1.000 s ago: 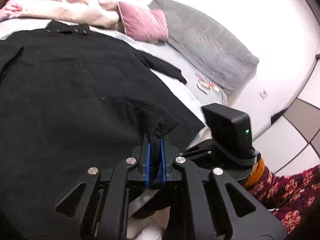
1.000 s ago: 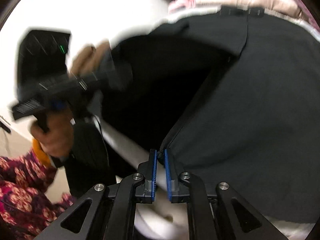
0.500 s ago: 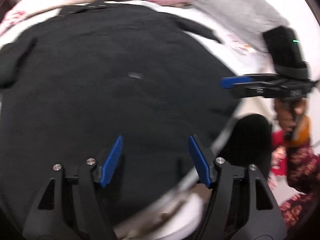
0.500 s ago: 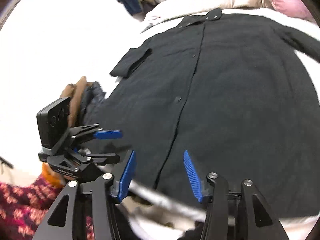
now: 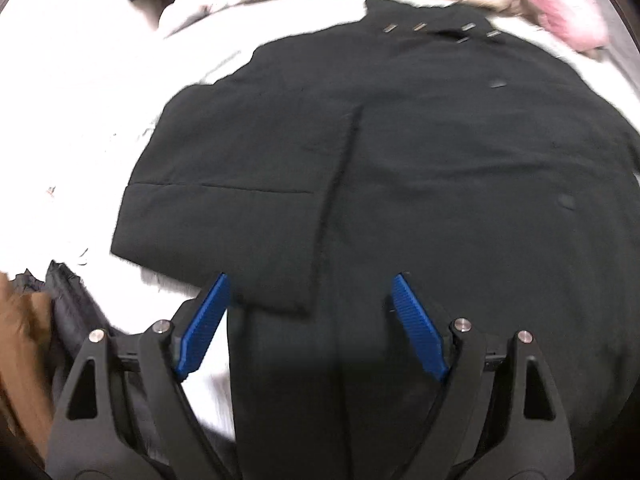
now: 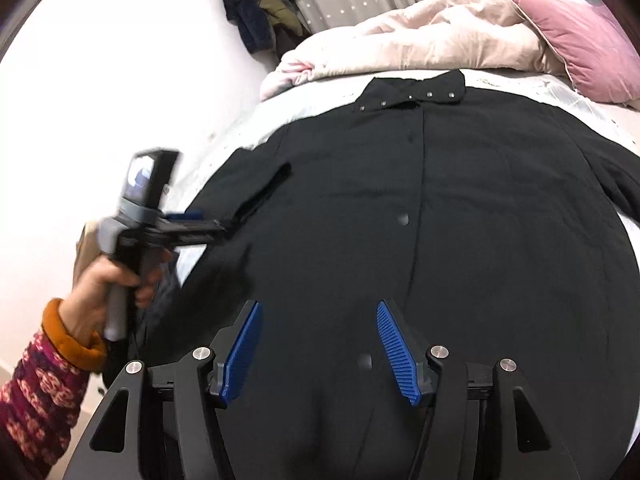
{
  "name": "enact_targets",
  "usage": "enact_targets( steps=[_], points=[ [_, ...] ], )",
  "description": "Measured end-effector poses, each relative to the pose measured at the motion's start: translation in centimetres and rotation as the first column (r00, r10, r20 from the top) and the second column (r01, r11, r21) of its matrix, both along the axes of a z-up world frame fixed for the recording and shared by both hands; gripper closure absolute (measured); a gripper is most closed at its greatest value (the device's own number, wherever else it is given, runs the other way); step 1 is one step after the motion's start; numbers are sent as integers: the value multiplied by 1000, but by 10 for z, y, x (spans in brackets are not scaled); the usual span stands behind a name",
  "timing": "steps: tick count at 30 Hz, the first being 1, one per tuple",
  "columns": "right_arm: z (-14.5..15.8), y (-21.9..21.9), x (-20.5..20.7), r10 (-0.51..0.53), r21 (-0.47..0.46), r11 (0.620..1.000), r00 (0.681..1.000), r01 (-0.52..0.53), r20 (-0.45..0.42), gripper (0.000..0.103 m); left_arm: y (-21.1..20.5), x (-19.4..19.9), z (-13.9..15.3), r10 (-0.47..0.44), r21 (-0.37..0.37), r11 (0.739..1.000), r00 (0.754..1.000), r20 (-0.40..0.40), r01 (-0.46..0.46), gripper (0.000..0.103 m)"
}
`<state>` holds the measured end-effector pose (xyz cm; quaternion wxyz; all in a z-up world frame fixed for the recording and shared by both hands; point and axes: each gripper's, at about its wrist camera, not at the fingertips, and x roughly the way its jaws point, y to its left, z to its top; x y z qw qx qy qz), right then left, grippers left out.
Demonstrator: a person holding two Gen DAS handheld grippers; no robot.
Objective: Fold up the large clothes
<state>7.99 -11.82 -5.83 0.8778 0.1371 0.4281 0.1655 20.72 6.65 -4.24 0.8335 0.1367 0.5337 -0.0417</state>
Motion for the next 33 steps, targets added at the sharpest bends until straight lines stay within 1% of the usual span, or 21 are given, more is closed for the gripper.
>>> enact_targets(
  steps=[2, 4, 5, 6, 9, 11, 14, 16, 17, 18, 19, 21, 22, 23, 24, 25, 26, 27, 28, 30, 33],
  points=[
    [-7, 2, 19, -17, 6, 1000, 1000, 17, -1, 42, -1, 15, -20, 16, 14, 1000, 1000, -19, -16, 21],
    [-21, -2, 34, -34, 3, 999, 999, 34, -23, 42, 7, 23, -28, 25, 29, 999, 1000, 10, -26, 46],
    [-28, -4, 38, -44, -8, 999, 998, 44, -44, 42, 12, 25, -22, 29, 11, 1000, 999, 29, -30, 81],
    [-39, -9, 41, -61, -25, 998, 995, 59, -75, 42, 20, 27, -9, 45, -42, 998, 998, 39, -43, 91],
    [-60, -23, 45, -90, 2, 996, 985, 91, -144, 42, 51, 30, 43, 154, -146, 980, 980, 122, -136, 92],
    [-66, -33, 47, -115, 35, 992, 978, 123, -176, 42, 86, 33, 90, 264, -208, 952, 945, 193, -224, 93],
    [-68, -40, 47, -151, 53, 985, 972, 163, -182, 42, 148, 38, 146, 433, -196, 900, 844, 318, -388, 93],
    [-66, -40, 44, -152, 55, 985, 974, 163, -169, 42, 197, 41, 167, 538, -154, 838, 749, 386, -523, 93],
    [-66, -38, 48, -153, 54, 985, 974, 163, -166, 42, 220, 43, 170, 583, -122, 797, 700, 413, -592, 93],
    [-65, -37, 47, -151, 53, 985, 975, 162, -162, 42, 248, 45, 169, 628, -63, 730, 632, 455, -680, 96],
    [-64, -37, 46, -151, 54, 985, 975, 161, -160, 42, 268, 46, 165, 651, -16, 677, 589, 478, -736, 96],
    [-65, -37, 47, -153, 56, 985, 975, 163, -159, 42, 316, 53, 150, 739, 77, 536, 511, 440, -841, 95],
    [-64, -37, 46, -155, 57, 985, 975, 165, -158, 42, 337, 51, 144, 791, 37, 505, 480, 380, -862, 95],
    [-64, -39, 46, -161, 55, 984, 975, 172, -156, 42, 351, 47, 139, 827, -56, 504, 463, 321, -862, 94],
    [-64, -41, 44, -168, 54, 983, 974, 178, -153, 42, 354, 48, 135, 834, -100, 515, 471, 289, -851, 85],
    [-64, -43, 45, -179, 53, 981, 972, 189, -150, 42, 350, 55, 130, 818, -83, 544, 505, 276, -835, 68],
    [-63, -45, 44, -188, 54, 979, 971, 198, -150, 42, 341, 65, 126, 792, -52, 581, 549, 268, -812, 58],
    [-65, -46, 46, -200, 55, 976, 967, 211, -154, 42, 326, 78, 118, 746, -20, 641, 617, 249, -767, 39],
    [-67, -48, 48, -204, 57, 975, 966, 216, -160, 42, 310, 93, 109, 706, -5, 690, 672, 221, -724, 31],
    [-72, -49, 49, -204, 61, 974, 963, 217, -178, 42, 282, 117, 91, 622, 16, 775, 768, 155, -631, 31],
    [-78, -48, 50, -204, 31, 976, 960, 213, -193, 42, 239, 142, 70, 510, 49, 856, 856, 85, -514, 31]
  ],
)
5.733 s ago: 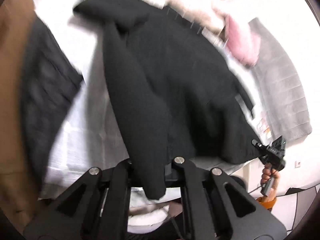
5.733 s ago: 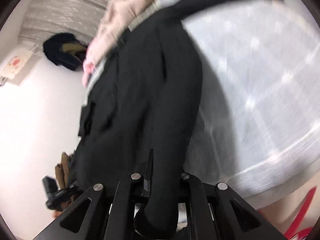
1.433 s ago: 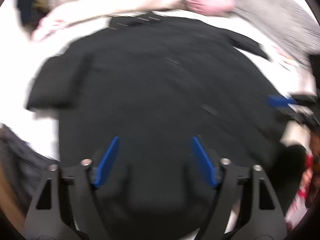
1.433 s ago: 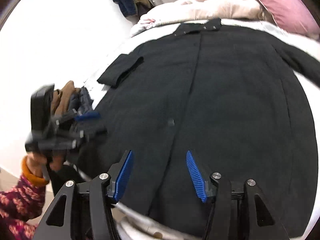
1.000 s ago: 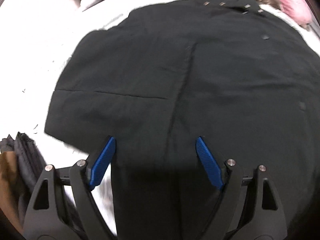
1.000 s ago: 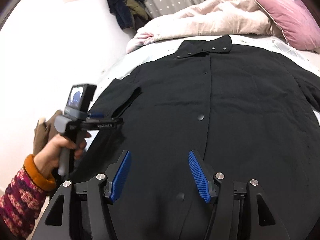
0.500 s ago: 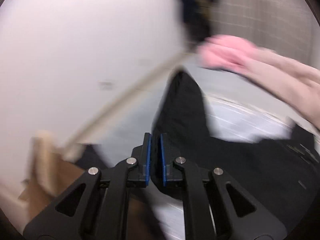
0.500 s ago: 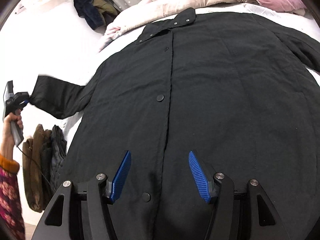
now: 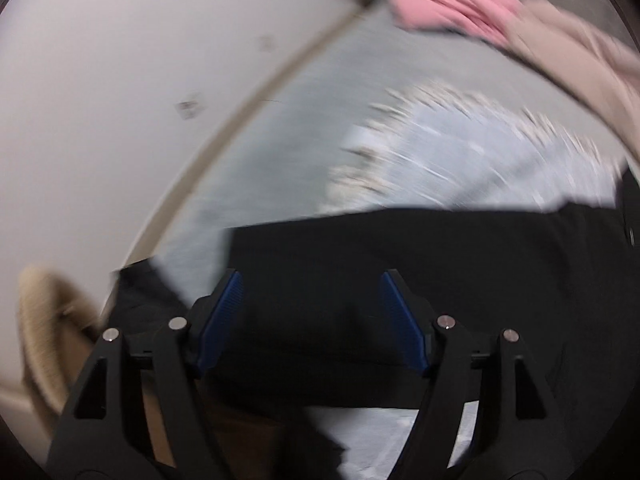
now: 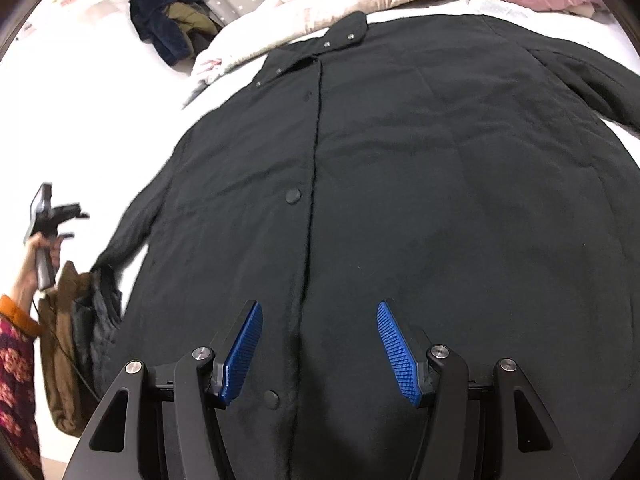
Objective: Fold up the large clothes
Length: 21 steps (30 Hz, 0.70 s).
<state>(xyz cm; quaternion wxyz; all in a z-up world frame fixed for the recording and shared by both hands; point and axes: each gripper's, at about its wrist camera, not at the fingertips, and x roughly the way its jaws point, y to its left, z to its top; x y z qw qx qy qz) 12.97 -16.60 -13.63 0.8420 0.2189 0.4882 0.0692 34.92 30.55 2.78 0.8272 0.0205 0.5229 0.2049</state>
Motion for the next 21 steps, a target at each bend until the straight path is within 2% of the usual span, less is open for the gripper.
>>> enact_targets(
  steps=[3, 7, 14, 17, 19, 20, 21],
  points=[
    [-3, -2, 2, 1, -19, 1000, 1000, -1, -8, 42, -37, 20, -15, -112, 21, 993, 992, -60, 113, 31],
    [-7, -4, 4, 4, -44, 999, 1000, -5, -21, 42, -67, 52, -39, -248, 89, 961, 959, -136, 262, 31],
    [-14, 0, 10, 20, -87, 996, 999, -23, -37, 42, -78, 85, -74, -401, 31, 913, 909, -116, 407, 31],
    [-16, 1, 11, 18, -93, 995, 999, -22, -38, 42, -72, 88, -84, -408, -19, 913, 909, -89, 408, 31],
    [-18, 2, 12, 15, -96, 995, 999, -18, -36, 42, -65, 89, -91, -384, -99, 921, 920, -76, 377, 36],
    [-18, 2, 12, 14, -98, 995, 999, -17, -36, 42, -62, 88, -90, -376, -144, 920, 925, -62, 364, 47],
    [-18, 3, 12, 14, -101, 995, 999, -18, -35, 41, -61, 86, -90, -374, -182, 915, 926, -51, 360, 65]
  ],
)
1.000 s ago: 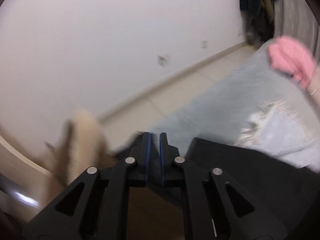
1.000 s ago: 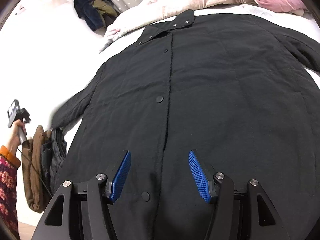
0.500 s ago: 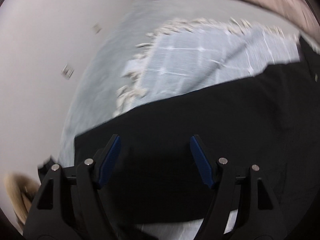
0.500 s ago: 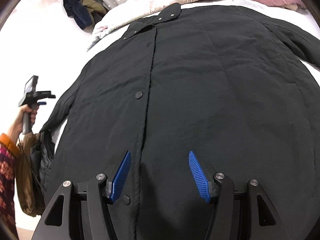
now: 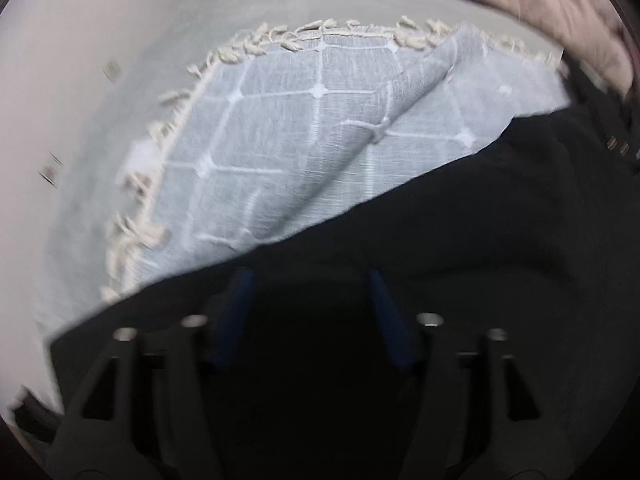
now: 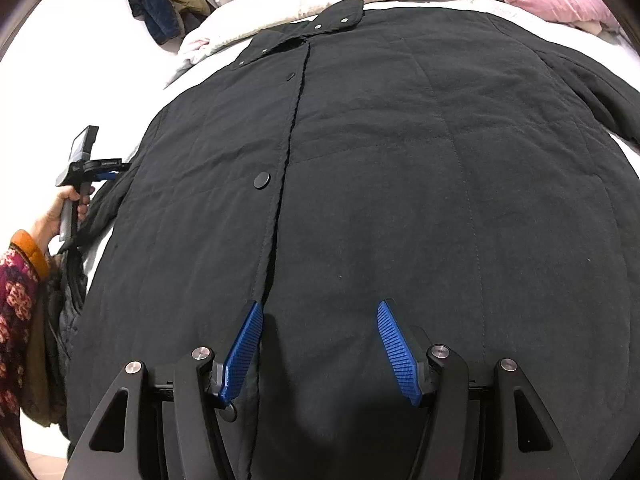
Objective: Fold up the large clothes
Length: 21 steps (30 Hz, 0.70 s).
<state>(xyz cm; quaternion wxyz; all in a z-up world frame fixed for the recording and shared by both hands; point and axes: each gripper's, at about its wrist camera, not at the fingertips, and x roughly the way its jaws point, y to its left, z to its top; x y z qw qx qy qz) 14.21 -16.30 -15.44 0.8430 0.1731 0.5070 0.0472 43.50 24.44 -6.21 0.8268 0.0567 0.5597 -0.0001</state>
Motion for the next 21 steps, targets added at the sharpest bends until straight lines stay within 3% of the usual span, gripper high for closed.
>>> enact_targets(
  steps=[1, 2, 5, 7, 8, 11, 13, 16, 19, 21],
  points=[
    [0, 1, 0, 1, -5, 1000, 1000, -1, 2, 41, -2, -2, 1, -6, -25, 1000, 1000, -5, 6, 99],
    [0, 2, 0, 2, -10, 1000, 1000, -1, 4, 40, -6, -5, 0, -15, -12, 1000, 1000, -11, 14, 102],
    [0, 6, -1, 12, -33, 999, 1000, -11, 13, 37, -10, -10, -1, 42, 148, 988, 999, 32, -46, 103],
    [0, 7, -3, 18, -45, 999, 1000, -18, 18, 37, 2, -11, -8, 146, 289, 944, 987, 72, -161, 103],
    [1, 8, -3, 21, -48, 999, 1000, -20, 19, 37, 10, -13, -10, 195, 326, 921, 977, 88, -213, 103],
    [2, 6, -3, 19, -50, 999, 1000, -18, 19, 37, 8, -20, -4, 217, 328, 913, 970, 110, -242, 103],
    [4, 9, -3, 8, -73, 997, 1000, -6, 25, 37, -5, -27, 6, 205, 313, 922, 973, 110, -230, 95],
    [15, 11, -7, -12, -138, 990, 996, 24, 87, 37, -44, -47, 32, 128, 208, 965, 980, 153, -158, 50],
    [27, 5, -10, -56, -260, 960, 984, 100, 172, 37, -88, -74, 52, 49, 116, 990, 976, 210, -75, 42],
    [33, -5, -12, -99, -373, 910, 969, 181, 227, 37, -123, -103, 58, 6, 28, 1000, 972, 234, -13, 33]
  ],
)
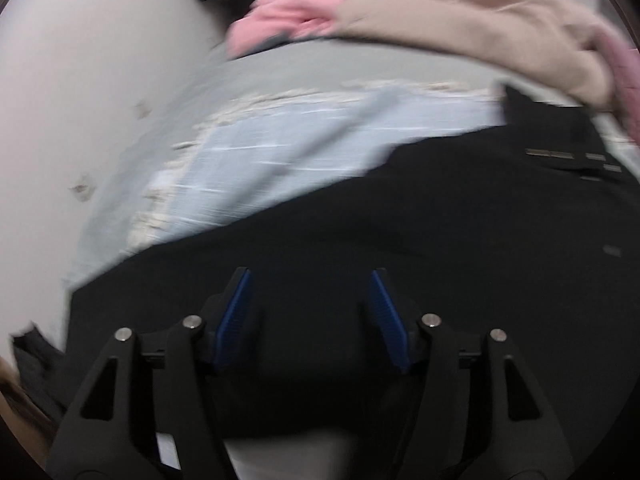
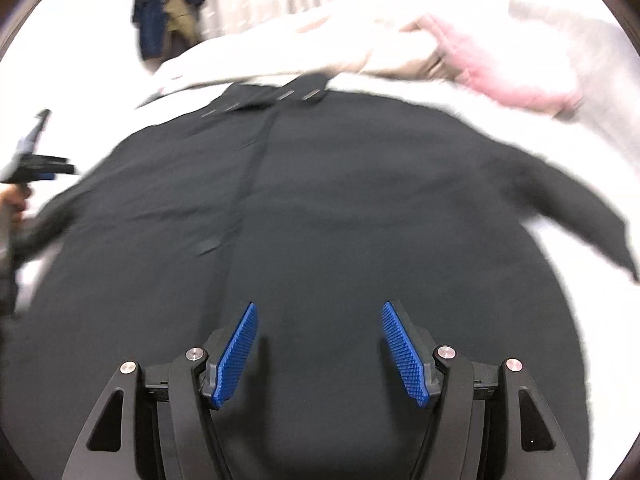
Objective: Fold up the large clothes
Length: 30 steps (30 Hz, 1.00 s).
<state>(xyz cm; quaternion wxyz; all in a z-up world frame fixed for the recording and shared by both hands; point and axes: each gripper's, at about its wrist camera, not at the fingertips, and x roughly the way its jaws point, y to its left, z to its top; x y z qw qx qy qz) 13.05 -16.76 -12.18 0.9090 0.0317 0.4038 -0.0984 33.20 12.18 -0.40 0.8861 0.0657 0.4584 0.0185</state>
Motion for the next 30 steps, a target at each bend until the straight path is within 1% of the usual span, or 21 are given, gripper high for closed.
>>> enact_targets(
  steps=[1, 3, 4, 6, 8, 9, 10, 11, 12, 15, 17, 19, 20, 22, 25, 28, 30],
  points=[
    [2, -8, 0, -41, -57, 997, 999, 42, 23, 36, -12, -13, 0, -19, -40, 999, 1000, 12, 20, 26],
    [2, -26, -2, -105, -96, 989, 993, 109, 49, 34, -33, -46, -7, -50, -139, 989, 998, 25, 53, 23],
    [0, -37, -4, -137, -101, 985, 989, 143, 62, 32, -44, -63, -15, -72, -186, 980, 997, 16, 73, 23],
    [-8, -57, -6, -196, -83, 976, 979, 200, 51, 29, -60, -86, -34, -104, -211, 973, 994, -30, 95, 23],
    [-27, -83, -10, -264, -32, 964, 964, 263, -21, 29, -69, -112, -63, -117, -208, 973, 989, -91, 96, 23],
    [-36, -94, -14, -290, -3, 957, 956, 290, -46, 29, -70, -123, -70, -113, -195, 976, 990, -82, 96, 23],
    [-40, -100, -19, -298, 23, 954, 954, 299, -40, 29, -71, -142, -72, -120, -160, 980, 993, -15, 117, 22],
    [-41, -106, -25, -310, 51, 949, 950, 311, -23, 28, -70, -158, -73, -128, -123, 984, 991, 34, 131, 22],
    [-40, -112, -33, -325, 70, 943, 946, 325, -17, 28, -65, -172, -76, -137, -131, 981, 990, 39, 141, 21],
    [-40, -123, -57, -332, 81, 940, 943, 333, -19, 28, -45, -200, -75, -149, -202, 967, 987, 54, 157, 18],
    [-39, -125, -67, -327, 93, 940, 945, 327, -19, 28, -32, -217, -74, -157, -220, 961, 986, 60, 166, 16],
    [-37, -130, -79, -339, 109, 935, 941, 339, -16, 27, -28, -230, -76, -145, -210, 966, 989, 37, 149, 8],
    [-35, -138, -90, -346, 119, 931, 938, 345, -14, 28, -29, -235, -77, -144, -194, 970, 989, 26, 147, 7],
    [-32, -143, -111, -369, 141, 919, 929, 367, -11, 27, -32, -247, -77, -145, -150, 978, 989, 10, 145, 5],
    [-28, -149, -128, -409, 176, 897, 912, 406, -20, 27, -35, -258, -72, -142, -113, 984, 990, -7, 140, 5],
    [-23, -159, -139, -446, 222, 871, 895, 437, -10, 27, -35, -263, -65, -111, -130, 986, 993, -32, 106, 5],
    [-17, -165, -145, -466, 254, 858, 885, 447, 17, 26, -36, -264, -55, -103, -179, 979, 994, -45, 94, 5]
  ],
)
